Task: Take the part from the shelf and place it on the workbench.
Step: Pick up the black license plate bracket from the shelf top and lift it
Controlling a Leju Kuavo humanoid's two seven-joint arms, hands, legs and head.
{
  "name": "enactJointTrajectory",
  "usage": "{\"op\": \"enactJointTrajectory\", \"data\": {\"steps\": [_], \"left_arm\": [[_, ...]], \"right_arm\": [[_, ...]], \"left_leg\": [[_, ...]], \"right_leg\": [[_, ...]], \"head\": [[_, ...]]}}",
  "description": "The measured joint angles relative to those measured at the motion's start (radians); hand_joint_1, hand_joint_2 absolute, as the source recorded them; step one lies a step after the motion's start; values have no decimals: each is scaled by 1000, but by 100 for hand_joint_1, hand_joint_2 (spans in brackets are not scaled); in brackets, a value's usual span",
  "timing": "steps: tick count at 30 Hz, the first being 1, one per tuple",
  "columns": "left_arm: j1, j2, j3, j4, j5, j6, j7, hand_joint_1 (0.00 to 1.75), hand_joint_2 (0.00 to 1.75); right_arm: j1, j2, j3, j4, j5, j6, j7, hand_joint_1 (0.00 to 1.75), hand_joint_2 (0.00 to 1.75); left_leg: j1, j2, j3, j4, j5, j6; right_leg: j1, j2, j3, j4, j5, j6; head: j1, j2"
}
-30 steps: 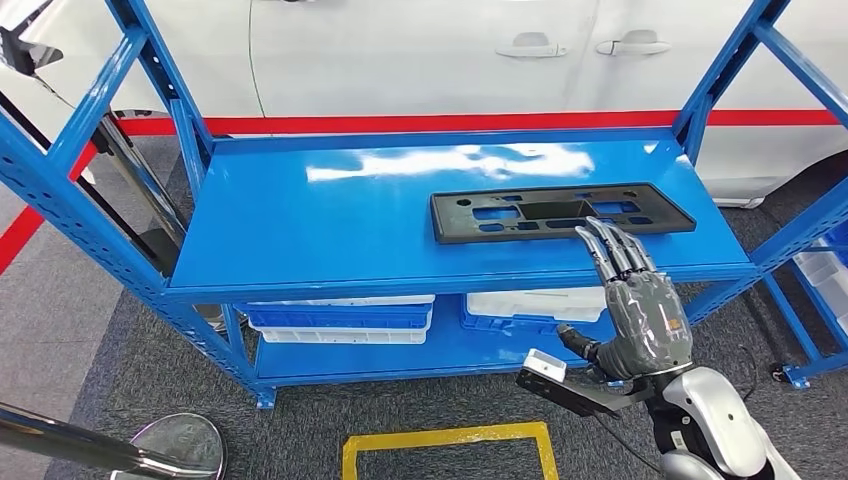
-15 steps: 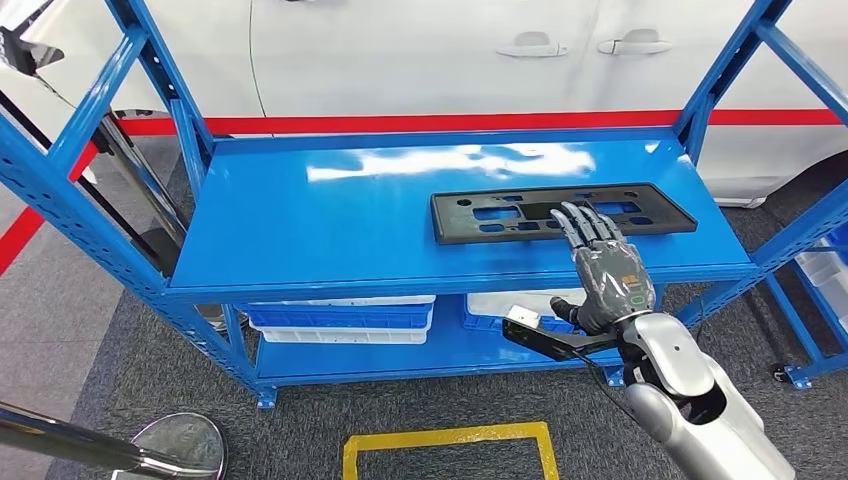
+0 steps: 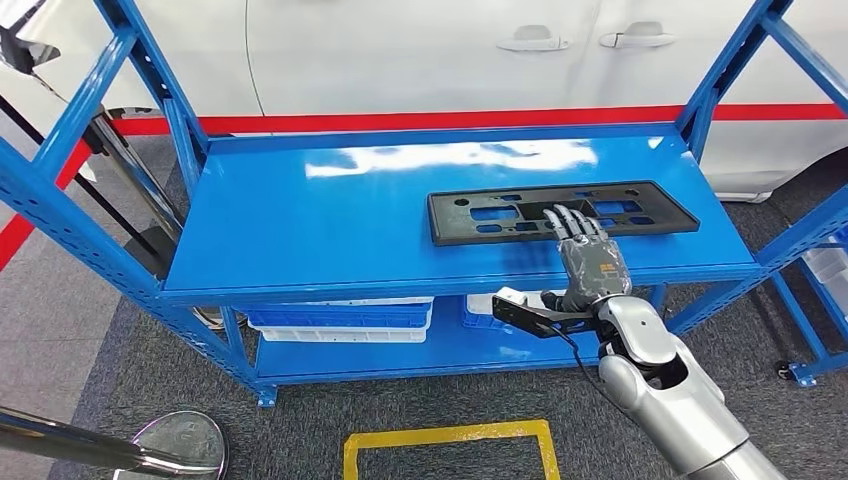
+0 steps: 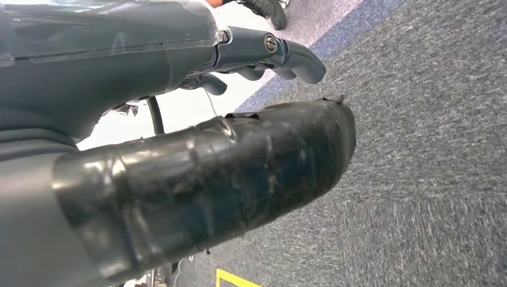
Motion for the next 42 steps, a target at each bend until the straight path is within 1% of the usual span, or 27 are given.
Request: {"op": "enactJointTrajectory", "data": {"steps": [14,26,29,35,38,39,40,41,42], "left_arm": [[2,3,0,0,-1,7,4,0,0],[3,3,0,0,-6,7,4,0,0],[3,3,0,0,-12,7,5,0,0],[4,2,2,0,-29,-7,13,0,0],[4,2,2,0,-31,-8,14,0,0],[4,1,2,0,-31,-9,15,0,0],[3,1,2,0,-32,-9,15,0,0],[3,0,2,0,-32,-10,15,0,0],[3,0,2,0,-32,-10,15,0,0]], "right_arm": [[-17,42,7,40,-5,1,-12,0,175],[-18,51,6,41,2,-11,-13,0,175],[-18,57,3,40,6,-28,-8,0,175],[-17,78,-7,38,24,-39,-3,0,175],[-17,83,-7,37,26,-39,-4,0,175],[-17,83,-7,36,26,-39,-4,0,175],[-19,83,-8,36,27,-39,-4,0,175],[-19,84,-8,35,27,-38,-4,0,175],[-19,84,-8,35,28,-38,-4,0,175]], "left_leg": [[-1,0,5,0,0,0],[-2,0,6,0,0,0],[-2,0,7,0,0,0],[-8,0,7,4,-3,4],[-3,0,11,-8,0,9],[1,1,17,-14,2,13],[4,1,24,-19,4,16],[6,2,29,-23,6,18],[6,2,30,-24,6,19]], "right_leg": [[0,0,5,0,0,0],[0,0,6,0,0,0],[0,0,7,0,0,0],[-6,0,10,-4,2,3],[-6,1,11,4,7,11],[-6,2,9,17,3,14],[-7,3,-2,41,-13,19],[-10,3,-22,82,-38,23],[-14,4,-51,138,-68,28]], "head": [[0,0],[0,0],[0,0],[0,0],[0,0],[1,0],[1,0],[2,0],[2,0]]}}
